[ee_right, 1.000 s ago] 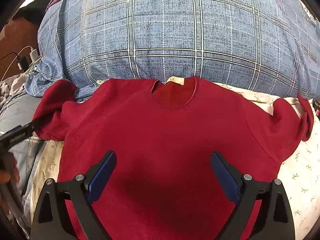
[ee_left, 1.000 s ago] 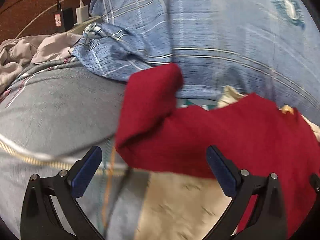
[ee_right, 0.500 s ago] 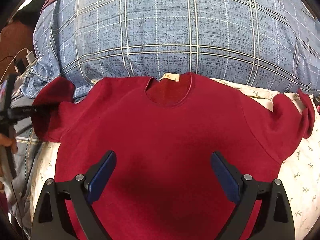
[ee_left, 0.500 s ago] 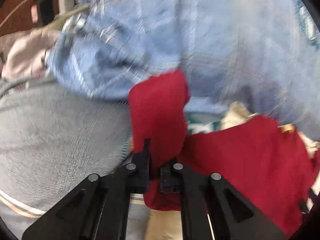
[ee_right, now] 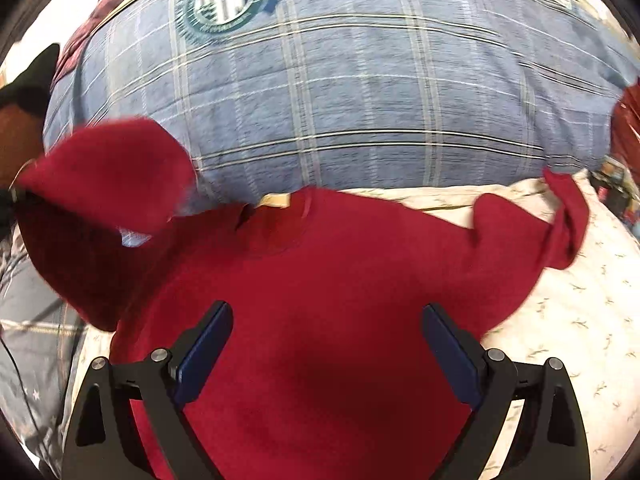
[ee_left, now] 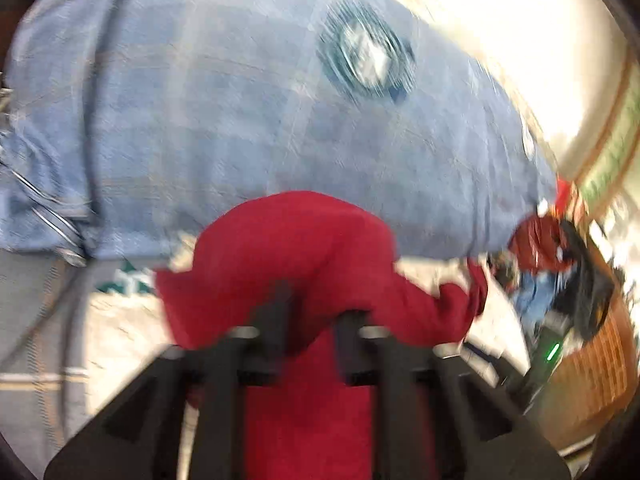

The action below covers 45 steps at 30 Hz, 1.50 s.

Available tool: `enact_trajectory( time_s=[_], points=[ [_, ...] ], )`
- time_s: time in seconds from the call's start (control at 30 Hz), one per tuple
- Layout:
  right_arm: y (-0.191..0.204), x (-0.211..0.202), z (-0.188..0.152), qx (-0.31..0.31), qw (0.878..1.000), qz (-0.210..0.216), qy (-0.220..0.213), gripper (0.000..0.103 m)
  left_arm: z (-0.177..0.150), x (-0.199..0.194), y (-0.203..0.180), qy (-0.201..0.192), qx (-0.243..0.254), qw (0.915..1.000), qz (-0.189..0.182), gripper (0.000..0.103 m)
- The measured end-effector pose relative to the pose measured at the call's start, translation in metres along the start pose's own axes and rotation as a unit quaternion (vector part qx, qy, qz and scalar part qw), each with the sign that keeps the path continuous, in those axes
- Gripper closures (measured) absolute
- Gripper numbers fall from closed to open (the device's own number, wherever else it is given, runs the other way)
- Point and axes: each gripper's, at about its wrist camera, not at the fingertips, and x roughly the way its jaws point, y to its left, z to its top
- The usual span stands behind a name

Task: Fold small clothes

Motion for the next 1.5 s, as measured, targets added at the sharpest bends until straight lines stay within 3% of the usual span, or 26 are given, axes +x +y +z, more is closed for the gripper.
enact_trajectory(
  time_s=[0.03, 0.13, 0.2, 0.33, 0.43, 0.5, 0.6, 0.67, 0.73, 0.8, 0.9, 1.0, 1.1, 1.2, 1.27, 1.37, 1.5],
  points=[
    [-0.007, 0.001, 0.0, 0.01, 1.0, -0.001, 0.002, 0.007, -0.013, 0.014, -0.004, 0.021, 0.007, 0.9998, -0.001, 0.027],
    [-0.023, 0.002, -0.002, 0.027, 1.0, -0.006, 0.01, 0.007, -0.056, 0.045, -0.008, 0.089, 0.006, 0.996, -0.008, 0.027],
    [-0.028, 0.004, -0.002, 0.022, 1.0, -0.008, 0.015, 0.007, -0.071, 0.048, -0.002, 0.103, -0.004, 0.9947, 0.004, 0.027],
    [-0.031, 0.008, -0.003, -0.004, 1.0, 0.01, 0.022, 0.007, -0.073, 0.016, 0.003, 0.073, 0.02, 0.9968, 0.026, 0.027],
    [-0.027, 0.013, -0.007, -0.02, 0.999, 0.018, 0.029, 0.007, -0.072, -0.008, 0.012, 0.041, 0.05, 0.9949, 0.077, 0.027],
    [-0.024, 0.022, -0.01, -0.026, 0.999, 0.007, 0.038, 0.008, -0.07, -0.015, 0.026, 0.034, 0.051, 0.9921, 0.109, 0.027],
    [-0.021, 0.046, -0.017, -0.034, 0.997, -0.009, 0.07, 0.012, -0.07, -0.015, 0.048, 0.043, 0.029, 0.9905, 0.127, 0.027],
    [-0.022, 0.063, -0.023, -0.036, 0.995, -0.012, 0.09, 0.033, -0.073, -0.013, 0.058, 0.048, 0.01, 0.99, 0.133, 0.027],
    [-0.019, 0.063, -0.028, -0.049, 0.997, -0.011, 0.063, 0.06, -0.074, -0.012, 0.064, 0.047, 0.0, 0.9894, 0.137, 0.027],
    [-0.012, 0.062, -0.029, -0.075, 0.995, -0.004, 0.058, 0.095, -0.074, -0.008, 0.065, 0.045, -0.005, 0.9887, 0.143, 0.027],
    [-0.009, 0.047, -0.015, -0.085, 0.996, 0.003, 0.031, 0.098, -0.071, -0.005, 0.066, 0.044, -0.01, 0.9878, 0.149, 0.027],
    [-0.017, 0.023, 0.014, -0.092, 0.995, -0.025, -0.029, 0.098, -0.066, -0.004, 0.064, 0.037, -0.013, 0.9875, 0.153, 0.027],
    [-0.029, 0.022, 0.038, -0.081, 0.994, -0.057, -0.05, 0.098, -0.062, 0.004, 0.061, 0.036, -0.012, 0.9869, 0.157, 0.027],
    [-0.038, 0.044, 0.052, -0.088, 0.99, -0.103, -0.048, 0.098, -0.062, 0.02, 0.057, 0.04, -0.006, 0.9846, 0.17, 0.027],
    [-0.046, 0.067, 0.053, -0.082, 0.991, -0.103, -0.014, 0.097, -0.062, 0.033, 0.057, 0.046, -0.006, 0.9817, 0.185, 0.027],
    [-0.06, 0.084, 0.049, -0.041, 0.995, -0.08, 0.046, 0.091, -0.062, 0.046, 0.056, 0.058, -0.006, 0.9795, 0.193, 0.027],
    [-0.06, 0.047, 0.046, -0.027, 0.996, -0.08, -0.011, 0.063, -0.056, 0.043, 0.054, 0.036, -0.013, 0.981, 0.19, 0.027]
  ],
)
